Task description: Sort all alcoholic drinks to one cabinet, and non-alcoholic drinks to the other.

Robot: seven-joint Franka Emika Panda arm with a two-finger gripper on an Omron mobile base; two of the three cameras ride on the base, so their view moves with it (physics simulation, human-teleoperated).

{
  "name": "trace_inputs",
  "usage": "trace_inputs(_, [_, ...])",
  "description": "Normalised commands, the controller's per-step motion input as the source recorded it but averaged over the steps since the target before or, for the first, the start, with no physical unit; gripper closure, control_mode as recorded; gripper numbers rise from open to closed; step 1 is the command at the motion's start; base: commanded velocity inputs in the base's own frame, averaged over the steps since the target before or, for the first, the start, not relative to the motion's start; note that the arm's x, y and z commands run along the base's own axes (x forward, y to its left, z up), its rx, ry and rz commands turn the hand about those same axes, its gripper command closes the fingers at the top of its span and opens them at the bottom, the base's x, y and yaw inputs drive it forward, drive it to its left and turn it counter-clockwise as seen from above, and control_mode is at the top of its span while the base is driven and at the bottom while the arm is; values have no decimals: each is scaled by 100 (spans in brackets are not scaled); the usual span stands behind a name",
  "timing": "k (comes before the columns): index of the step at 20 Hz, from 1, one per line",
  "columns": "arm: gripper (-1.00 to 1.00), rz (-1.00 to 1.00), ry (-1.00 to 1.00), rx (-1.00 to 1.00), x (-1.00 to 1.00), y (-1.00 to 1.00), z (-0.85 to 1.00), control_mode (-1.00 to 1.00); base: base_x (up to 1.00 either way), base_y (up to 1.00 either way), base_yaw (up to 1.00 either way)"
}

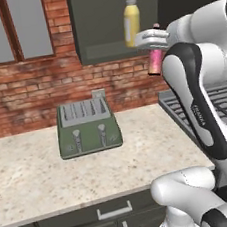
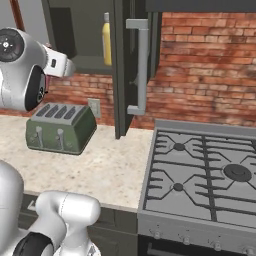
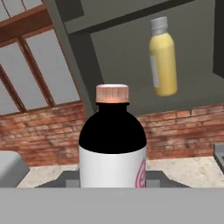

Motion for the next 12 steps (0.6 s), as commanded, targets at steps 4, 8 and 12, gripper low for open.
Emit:
trace_inputs(4, [100, 0, -10, 0, 29, 0, 5, -100, 0, 0, 0])
trace_inputs(8, [100, 0, -11, 0, 31, 0, 1, -100, 0, 0, 0])
trace_inputs(12, [100, 0, -9, 0, 36, 0, 5, -100, 0, 0, 0])
